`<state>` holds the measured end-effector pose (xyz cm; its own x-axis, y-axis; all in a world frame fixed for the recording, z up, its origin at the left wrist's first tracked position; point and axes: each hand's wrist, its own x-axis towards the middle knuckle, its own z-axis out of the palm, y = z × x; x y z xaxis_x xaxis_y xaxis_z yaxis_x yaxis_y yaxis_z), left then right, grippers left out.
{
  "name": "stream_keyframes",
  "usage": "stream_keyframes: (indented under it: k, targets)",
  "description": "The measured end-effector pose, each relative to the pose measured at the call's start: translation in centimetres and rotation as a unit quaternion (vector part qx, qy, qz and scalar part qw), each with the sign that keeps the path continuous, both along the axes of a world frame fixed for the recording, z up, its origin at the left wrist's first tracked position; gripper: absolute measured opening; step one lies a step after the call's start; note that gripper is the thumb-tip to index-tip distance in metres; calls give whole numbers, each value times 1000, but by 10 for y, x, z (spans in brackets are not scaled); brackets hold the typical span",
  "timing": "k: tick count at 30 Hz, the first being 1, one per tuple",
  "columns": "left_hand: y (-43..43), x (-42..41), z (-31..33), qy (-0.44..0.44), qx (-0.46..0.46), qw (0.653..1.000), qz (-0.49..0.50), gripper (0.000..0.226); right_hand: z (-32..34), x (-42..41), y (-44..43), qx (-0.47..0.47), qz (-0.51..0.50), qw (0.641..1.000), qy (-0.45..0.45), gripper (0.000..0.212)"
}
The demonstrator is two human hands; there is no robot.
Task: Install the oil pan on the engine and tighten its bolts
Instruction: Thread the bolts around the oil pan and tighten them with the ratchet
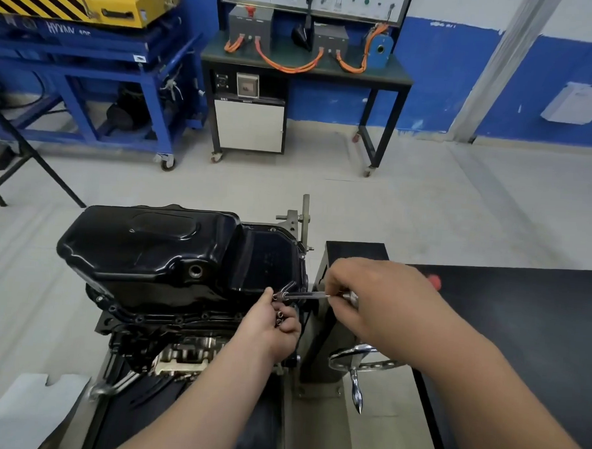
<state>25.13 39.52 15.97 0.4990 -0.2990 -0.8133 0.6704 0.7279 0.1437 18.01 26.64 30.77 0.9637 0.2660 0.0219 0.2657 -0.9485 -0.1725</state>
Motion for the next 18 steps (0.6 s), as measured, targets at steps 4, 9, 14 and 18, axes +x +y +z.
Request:
stream_keyframes:
  k: [4,9,14,18]
  targets:
    - [-13,-5,-16,-25,16,1000,-1,32,-20,-2,-9,139,-133,981,34,15]
    - [-35,-13,-40,-25,34,997,-68,24,-35,-1,-23,162,-140,973,87,20]
    - [-37,-3,-61,-35,-33,997,-68,26,-44,10,-22,165,-137,974,74,22]
    - [-35,-3,-76,-21,-63,996,-58,25,-54,20,-17,131,-116,982,71,19]
